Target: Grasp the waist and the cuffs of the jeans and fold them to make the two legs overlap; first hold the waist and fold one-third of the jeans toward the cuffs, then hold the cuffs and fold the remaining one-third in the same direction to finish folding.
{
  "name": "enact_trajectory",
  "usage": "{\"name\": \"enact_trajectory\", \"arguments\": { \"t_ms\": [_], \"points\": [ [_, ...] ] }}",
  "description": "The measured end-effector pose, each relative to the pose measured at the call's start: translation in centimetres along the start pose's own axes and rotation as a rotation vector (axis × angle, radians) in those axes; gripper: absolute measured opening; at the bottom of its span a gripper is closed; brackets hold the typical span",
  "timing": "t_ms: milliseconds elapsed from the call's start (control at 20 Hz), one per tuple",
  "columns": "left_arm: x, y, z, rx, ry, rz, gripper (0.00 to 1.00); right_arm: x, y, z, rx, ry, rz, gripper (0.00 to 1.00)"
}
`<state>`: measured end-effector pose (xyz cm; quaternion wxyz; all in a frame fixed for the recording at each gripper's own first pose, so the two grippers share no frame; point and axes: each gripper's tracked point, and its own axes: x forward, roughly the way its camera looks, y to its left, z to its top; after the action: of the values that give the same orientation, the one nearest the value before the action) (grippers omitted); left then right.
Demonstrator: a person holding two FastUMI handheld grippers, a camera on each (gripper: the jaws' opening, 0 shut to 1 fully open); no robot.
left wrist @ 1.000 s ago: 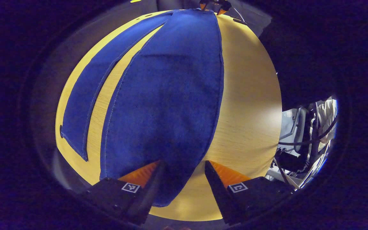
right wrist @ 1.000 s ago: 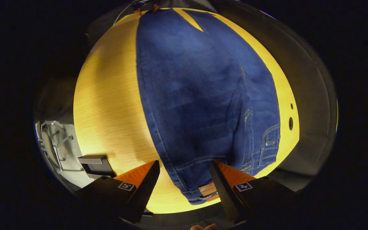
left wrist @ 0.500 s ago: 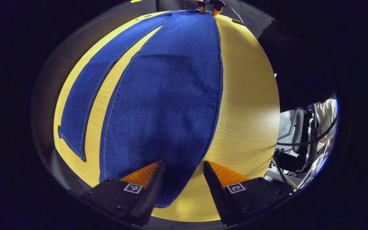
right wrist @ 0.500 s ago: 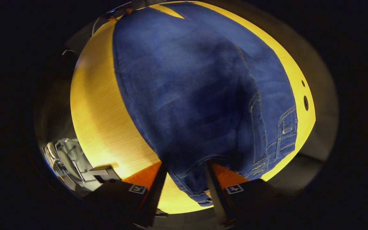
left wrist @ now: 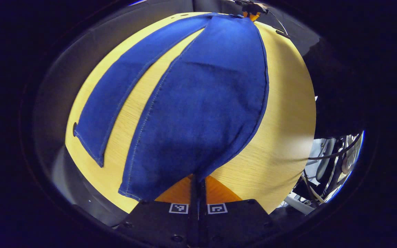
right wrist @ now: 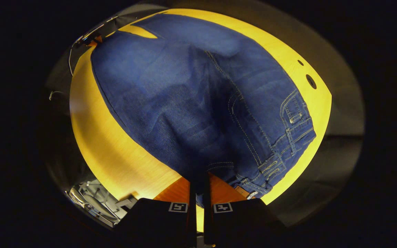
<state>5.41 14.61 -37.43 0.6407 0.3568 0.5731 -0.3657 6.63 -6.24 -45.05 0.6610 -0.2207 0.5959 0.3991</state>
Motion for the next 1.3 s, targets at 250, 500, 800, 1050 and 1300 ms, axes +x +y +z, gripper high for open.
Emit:
{"name": "enact_trajectory", "arguments": {
  "t_ms": [250,500,800,1050,1300],
  "points": [
    [-3.8,4.4,2.3,-0.110,-0.097,0.056,0.06,-4.3,-1.2,2.6,0.094,-0.124,0.009,0.12],
    [-7.3,10.8,6.5,-0.348,-0.215,0.128,0.06,-8.2,-6.0,7.4,0.208,-0.262,-0.063,0.12],
    [-7.4,20.4,11.6,-0.636,-0.316,0.278,0.06,-6.6,-13.6,12.9,0.395,-0.319,-0.184,0.11],
    [-1.3,27.0,14.0,-0.764,-0.274,0.393,0.06,-1.7,-17.9,15.2,0.595,-0.290,-0.236,0.12],
    [1.7,28.6,16.0,-0.788,-0.246,0.430,0.12,2.5,-19.4,15.5,0.628,-0.233,-0.267,0.20]
  ]
}}
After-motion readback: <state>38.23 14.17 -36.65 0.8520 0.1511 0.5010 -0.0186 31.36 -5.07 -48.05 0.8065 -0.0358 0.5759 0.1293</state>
